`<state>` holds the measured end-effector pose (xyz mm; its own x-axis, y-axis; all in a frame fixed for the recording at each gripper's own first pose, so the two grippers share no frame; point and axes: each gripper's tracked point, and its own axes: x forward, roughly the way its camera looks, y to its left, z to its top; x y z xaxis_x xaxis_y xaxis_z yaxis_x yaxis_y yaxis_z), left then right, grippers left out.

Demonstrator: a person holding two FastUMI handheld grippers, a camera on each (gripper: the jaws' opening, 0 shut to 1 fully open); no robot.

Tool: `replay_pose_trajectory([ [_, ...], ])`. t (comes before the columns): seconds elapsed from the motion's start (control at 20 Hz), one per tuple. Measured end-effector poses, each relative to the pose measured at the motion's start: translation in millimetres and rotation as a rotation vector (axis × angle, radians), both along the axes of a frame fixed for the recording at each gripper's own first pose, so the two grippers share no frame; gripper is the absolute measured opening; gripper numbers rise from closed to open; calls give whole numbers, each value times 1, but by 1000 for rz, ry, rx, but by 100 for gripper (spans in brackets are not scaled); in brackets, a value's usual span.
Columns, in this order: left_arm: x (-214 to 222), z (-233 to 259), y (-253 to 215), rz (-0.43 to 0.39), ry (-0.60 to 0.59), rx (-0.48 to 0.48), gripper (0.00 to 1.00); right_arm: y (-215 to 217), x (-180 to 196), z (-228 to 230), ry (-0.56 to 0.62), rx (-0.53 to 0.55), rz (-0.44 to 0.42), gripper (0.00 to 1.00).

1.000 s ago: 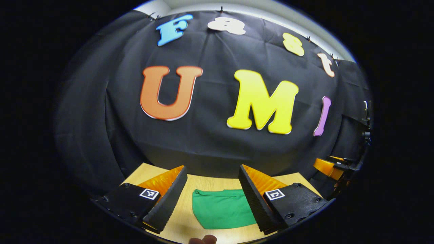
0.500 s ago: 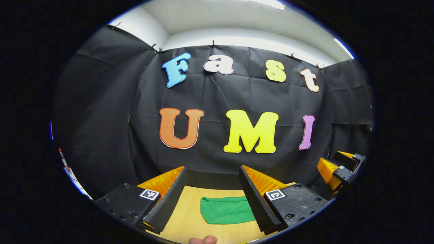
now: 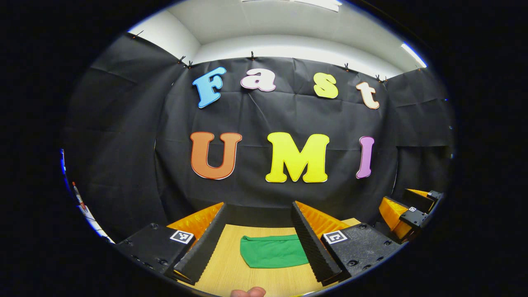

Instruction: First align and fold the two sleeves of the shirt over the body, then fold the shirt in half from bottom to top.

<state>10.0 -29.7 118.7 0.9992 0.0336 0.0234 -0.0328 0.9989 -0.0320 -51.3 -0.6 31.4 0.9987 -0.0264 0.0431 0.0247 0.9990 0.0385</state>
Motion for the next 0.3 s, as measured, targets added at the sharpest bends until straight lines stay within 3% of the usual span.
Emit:
replay_pose_trajectory([
  [0.1, 2, 0, -1, -3, -1, 11, 98, 3, 2, -1, 6, -1, 6, 89],
  [0.15, 3, 0, -1, -5, 1, 13, 88, 5, 2, -1, 8, -3, 10, 89],
  [0.2, 4, -1, -1, -8, 4, 10, 88, 7, 5, -1, 10, -7, 13, 89],
  [0.25, 5, -2, -3, -9, 6, 7, 98, 9, 7, -1, 11, -11, 17, 89],
  [0.3, 7, -4, -4, -11, 9, 5, 88, 11, 9, -1, 11, -15, 22, 89],
])
